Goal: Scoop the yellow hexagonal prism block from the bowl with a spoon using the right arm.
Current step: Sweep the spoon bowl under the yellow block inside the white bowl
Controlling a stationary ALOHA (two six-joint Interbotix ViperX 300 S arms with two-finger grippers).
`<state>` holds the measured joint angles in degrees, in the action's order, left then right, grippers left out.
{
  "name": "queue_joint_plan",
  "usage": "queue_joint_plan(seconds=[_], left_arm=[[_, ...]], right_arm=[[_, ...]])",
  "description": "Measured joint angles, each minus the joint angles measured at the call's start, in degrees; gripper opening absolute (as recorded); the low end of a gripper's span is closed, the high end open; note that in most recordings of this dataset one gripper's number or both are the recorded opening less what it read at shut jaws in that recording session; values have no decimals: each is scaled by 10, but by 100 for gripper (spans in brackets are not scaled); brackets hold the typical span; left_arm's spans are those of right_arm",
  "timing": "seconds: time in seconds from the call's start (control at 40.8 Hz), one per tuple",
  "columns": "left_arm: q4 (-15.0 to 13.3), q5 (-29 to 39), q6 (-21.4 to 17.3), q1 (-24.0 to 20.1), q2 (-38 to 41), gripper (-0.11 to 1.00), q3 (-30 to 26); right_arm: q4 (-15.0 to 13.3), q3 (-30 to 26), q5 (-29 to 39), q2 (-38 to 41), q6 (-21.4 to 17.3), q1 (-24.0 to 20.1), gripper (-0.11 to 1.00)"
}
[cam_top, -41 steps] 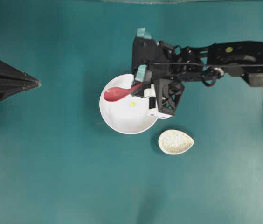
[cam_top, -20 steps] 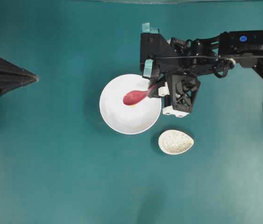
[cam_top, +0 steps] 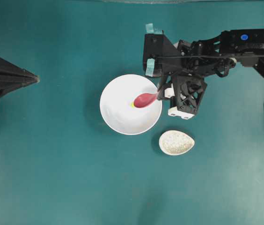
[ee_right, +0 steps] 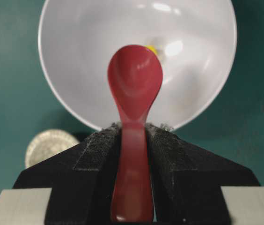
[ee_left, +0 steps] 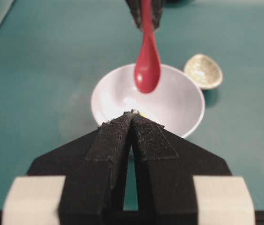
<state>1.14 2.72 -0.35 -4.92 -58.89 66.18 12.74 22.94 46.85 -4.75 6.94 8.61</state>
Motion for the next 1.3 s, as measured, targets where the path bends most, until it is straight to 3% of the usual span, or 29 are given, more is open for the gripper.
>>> queue_joint_plan(seconds=[0.319, 0.736, 1.301], left_arm=[[1, 0, 0, 0, -1, 3, 0], [1, 0, 0, 0, -1, 3, 0], [1, 0, 0, 0, -2, 3, 0]], right_arm=[[0, -1, 36, 1, -18, 0, 25], [-26, -7, 28, 46, -12, 0, 25], [-26, -33, 11, 98, -8, -2, 25]])
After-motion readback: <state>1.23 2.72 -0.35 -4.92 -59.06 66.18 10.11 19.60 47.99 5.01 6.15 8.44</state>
